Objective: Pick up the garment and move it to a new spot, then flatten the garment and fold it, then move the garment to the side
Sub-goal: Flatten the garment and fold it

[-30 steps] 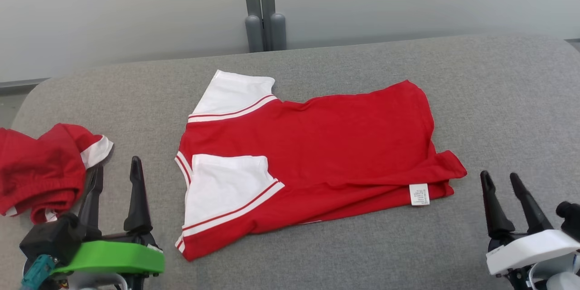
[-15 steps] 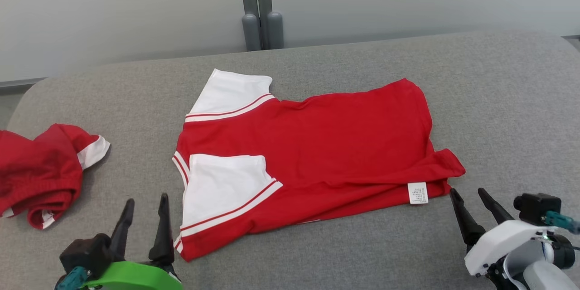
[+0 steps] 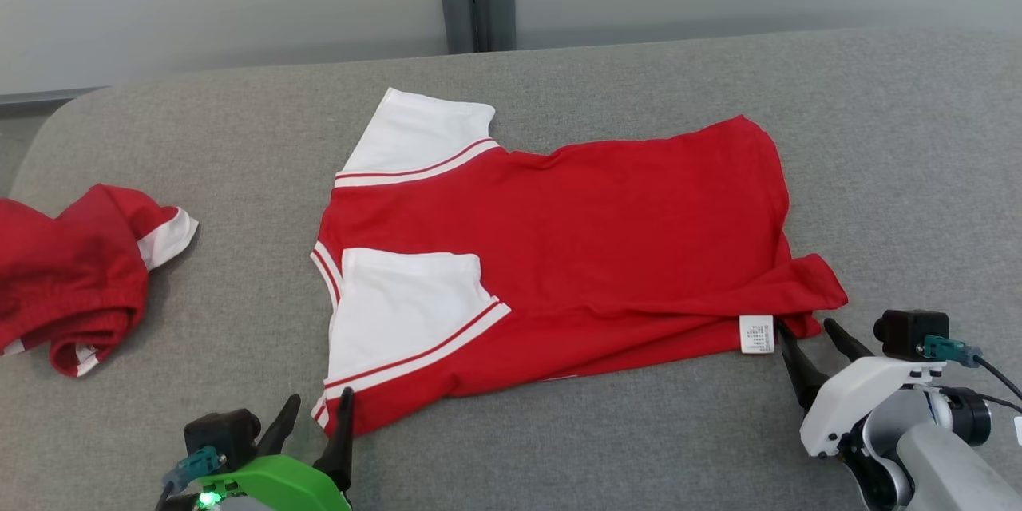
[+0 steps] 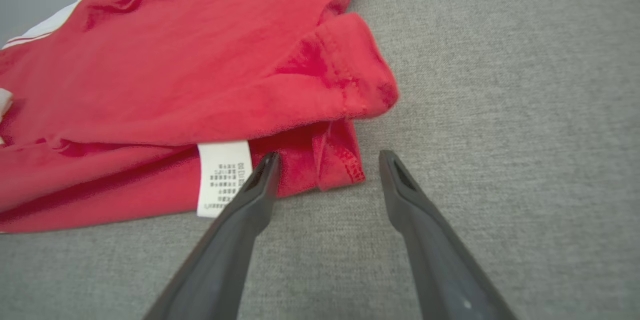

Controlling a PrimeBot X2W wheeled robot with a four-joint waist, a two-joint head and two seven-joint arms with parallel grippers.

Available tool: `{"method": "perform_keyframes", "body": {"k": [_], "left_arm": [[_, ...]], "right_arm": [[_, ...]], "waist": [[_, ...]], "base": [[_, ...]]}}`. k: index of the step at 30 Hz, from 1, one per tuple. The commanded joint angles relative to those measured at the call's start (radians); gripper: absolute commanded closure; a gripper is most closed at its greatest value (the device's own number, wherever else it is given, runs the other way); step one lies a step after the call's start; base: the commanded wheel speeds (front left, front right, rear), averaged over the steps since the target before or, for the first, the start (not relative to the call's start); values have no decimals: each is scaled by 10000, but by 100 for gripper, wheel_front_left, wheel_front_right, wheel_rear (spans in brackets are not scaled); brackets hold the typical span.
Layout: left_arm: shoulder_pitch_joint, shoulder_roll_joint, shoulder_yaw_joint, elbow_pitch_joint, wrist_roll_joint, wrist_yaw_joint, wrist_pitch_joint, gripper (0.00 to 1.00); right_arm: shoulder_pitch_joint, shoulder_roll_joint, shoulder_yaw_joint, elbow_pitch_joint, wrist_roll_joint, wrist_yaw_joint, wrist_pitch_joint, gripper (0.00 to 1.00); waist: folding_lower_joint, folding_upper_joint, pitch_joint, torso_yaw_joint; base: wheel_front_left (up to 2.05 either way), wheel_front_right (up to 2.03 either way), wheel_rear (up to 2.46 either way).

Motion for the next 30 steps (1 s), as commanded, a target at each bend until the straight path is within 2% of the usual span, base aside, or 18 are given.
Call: {"method": "perform_keyframes", "body": {"k": [1, 12, 13, 14, 15, 16, 18, 24, 30], "left_arm": [[-229, -66, -4, 174, -29, -67, 15, 0], [-840, -340, -417, 1746, -49, -308, 465, 0], [-870, -371, -435, 1804, -58, -323, 476, 0], [-896, -399, -456, 1888, -110, -346, 537, 42], [-916, -406, -493, 1956, -122, -353, 592, 62], [-924, -411, -525, 2021, -135, -365, 621, 100], [-933, -410, -531, 2052, -151, -408, 560, 100], [-767, -169, -235, 1584, -336, -360, 299, 100], [-138, 301, -236, 375, -482, -144, 942, 100]], "right_arm": [[-164, -1, 28, 80, 68, 4, -123, 0], [-602, 49, 430, 696, 393, 4, -336, 0], [-616, 38, 471, 723, 428, 4, -330, 3], [-622, 28, 514, 758, 475, 4, -340, 27], [-621, 14, 542, 782, 494, 4, -353, 45], [-610, -14, 575, 808, 536, 3, -375, 60], [-585, -83, 635, 820, 594, 3, -425, 100], [-373, -381, 737, 593, 869, -3, -322, 100], [197, -1000, 930, -286, 1470, -3, 505, 100]], "waist": [[0, -1, 99, 41], [0, -1, 293, 118], [0, -1, 290, 124], [0, -1, 279, 132], [0, -1, 265, 137], [0, -1, 243, 140], [0, -1, 184, 133], [0, -1, -139, 118], [0, -1, -446, 122]], "base": [[0, 0, 0], [0, 0, 0], [0, 0, 0], [0, 0, 0], [0, 0, 0], [0, 0, 0], [0, 0, 0], [0, 0, 0], [0, 0, 0]]}}
